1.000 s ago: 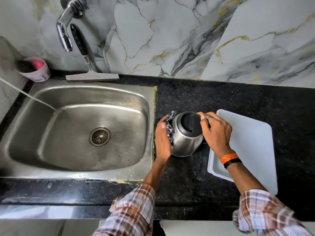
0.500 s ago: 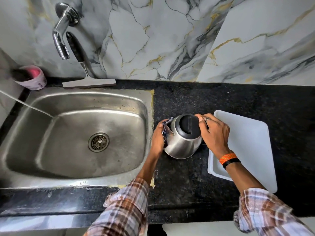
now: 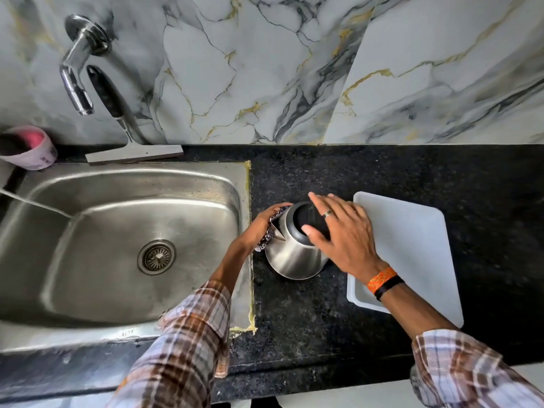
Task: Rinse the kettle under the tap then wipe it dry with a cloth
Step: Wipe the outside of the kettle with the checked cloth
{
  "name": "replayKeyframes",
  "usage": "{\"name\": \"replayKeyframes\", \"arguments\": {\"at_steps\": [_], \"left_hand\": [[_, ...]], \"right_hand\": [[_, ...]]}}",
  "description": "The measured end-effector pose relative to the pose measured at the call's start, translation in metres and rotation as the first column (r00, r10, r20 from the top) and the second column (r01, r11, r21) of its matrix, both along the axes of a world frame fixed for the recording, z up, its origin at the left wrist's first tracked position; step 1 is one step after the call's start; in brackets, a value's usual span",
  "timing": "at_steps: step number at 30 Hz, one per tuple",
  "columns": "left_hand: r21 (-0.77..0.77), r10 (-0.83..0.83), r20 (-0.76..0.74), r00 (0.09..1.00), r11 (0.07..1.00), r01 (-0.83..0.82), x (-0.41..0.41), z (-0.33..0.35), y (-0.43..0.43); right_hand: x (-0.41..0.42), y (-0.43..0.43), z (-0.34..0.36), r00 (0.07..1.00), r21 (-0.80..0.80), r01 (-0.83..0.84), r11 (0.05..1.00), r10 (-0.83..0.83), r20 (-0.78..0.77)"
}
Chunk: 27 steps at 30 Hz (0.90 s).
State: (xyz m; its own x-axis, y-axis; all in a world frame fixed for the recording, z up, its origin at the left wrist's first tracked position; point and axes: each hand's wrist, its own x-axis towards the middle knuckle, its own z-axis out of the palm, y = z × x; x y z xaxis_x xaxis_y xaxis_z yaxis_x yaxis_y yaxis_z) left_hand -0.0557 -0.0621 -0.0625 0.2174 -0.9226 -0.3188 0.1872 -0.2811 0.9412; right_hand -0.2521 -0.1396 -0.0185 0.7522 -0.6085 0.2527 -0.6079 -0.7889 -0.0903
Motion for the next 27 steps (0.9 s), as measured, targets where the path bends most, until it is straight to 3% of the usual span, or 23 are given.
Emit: {"name": "replayKeyframes", "arguments": {"at_steps": [7,10,12,14,15,18,21,24,27], "left_hand": [[-0.114,-0.173,-0.08,0.982,0.98,0.163,0.01,0.016,-0.018],[-0.007,-0.239,0.14,0.961,0.97,0.242,0.012,0.014,-0.034],[0.039,-0.38,0.349,0.856,0.919,0.392,0.017,0.011,-0.044],[0.055,-0.47,0.432,0.77,0.865,0.498,0.019,0.014,-0.051],[0.037,-0.473,0.423,0.773,0.862,0.506,0.02,0.014,-0.052],[-0.029,-0.331,0.298,0.895,0.934,0.355,0.016,0.011,-0.04],[-0.044,0.01,0.154,0.988,0.999,-0.003,-0.003,-0.009,-0.009],[-0.025,0.366,0.085,0.927,0.931,-0.365,-0.038,-0.022,0.022],[-0.16,0.53,0.0,0.848,0.837,-0.523,-0.076,-0.016,0.044]], "right_hand": [[-0.001,0.002,-0.007,0.991,-0.032,-0.134,0.99,0.134,-0.01],[0.0,0.003,-0.008,0.991,-0.027,-0.133,0.991,0.133,-0.011],[0.001,0.004,-0.007,0.992,-0.023,-0.127,0.992,0.127,-0.008],[0.0,0.004,-0.005,0.993,-0.018,-0.122,0.992,0.122,-0.006],[0.0,0.005,-0.005,0.993,-0.016,-0.121,0.992,0.121,-0.003],[0.0,0.005,-0.004,0.992,-0.016,-0.124,0.992,0.124,-0.001],[0.001,0.004,-0.004,0.992,-0.032,-0.122,0.992,0.122,0.021],[0.001,0.005,-0.006,0.99,-0.057,-0.125,0.99,0.128,0.051],[0.001,0.004,-0.008,0.988,-0.062,-0.134,0.989,0.138,0.066]]}}
